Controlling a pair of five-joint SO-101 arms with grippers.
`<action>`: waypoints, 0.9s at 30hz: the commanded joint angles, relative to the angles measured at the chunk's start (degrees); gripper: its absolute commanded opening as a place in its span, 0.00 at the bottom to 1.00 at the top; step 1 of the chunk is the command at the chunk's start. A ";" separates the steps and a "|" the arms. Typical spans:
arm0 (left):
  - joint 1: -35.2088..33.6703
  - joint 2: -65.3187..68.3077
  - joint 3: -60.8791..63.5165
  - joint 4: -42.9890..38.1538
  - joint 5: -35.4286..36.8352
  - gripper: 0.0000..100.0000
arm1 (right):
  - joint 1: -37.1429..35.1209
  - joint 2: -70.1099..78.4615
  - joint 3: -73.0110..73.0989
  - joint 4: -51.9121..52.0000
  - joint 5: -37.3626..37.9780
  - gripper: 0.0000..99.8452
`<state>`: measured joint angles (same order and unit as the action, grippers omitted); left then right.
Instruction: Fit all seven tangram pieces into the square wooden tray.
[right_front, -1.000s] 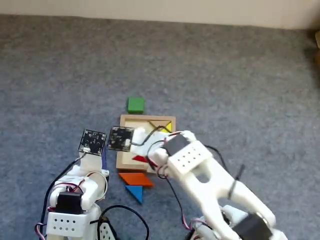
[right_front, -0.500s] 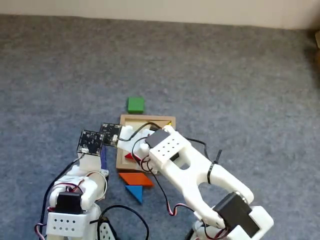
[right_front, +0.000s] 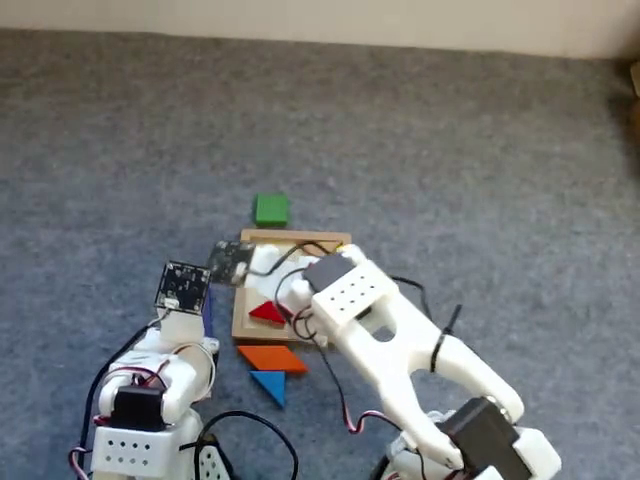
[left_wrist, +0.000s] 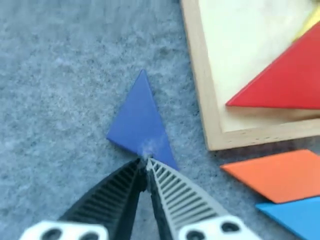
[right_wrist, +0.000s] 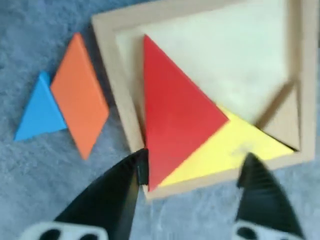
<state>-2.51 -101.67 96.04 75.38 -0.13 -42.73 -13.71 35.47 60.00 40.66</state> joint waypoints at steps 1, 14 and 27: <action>0.66 -2.24 1.19 0.62 -0.35 0.00 | 3.21 -4.35 -3.30 0.66 -0.62 0.18; 0.66 -2.24 1.19 0.62 -0.35 0.00 | 8.75 -4.26 1.01 -0.75 -1.14 0.13; 0.66 -2.24 1.19 0.62 -0.35 0.00 | 1.71 -4.26 13.67 -19.21 -13.45 0.13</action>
<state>-2.24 -101.67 96.04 75.74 -0.13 -38.51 -15.47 49.45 42.07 27.65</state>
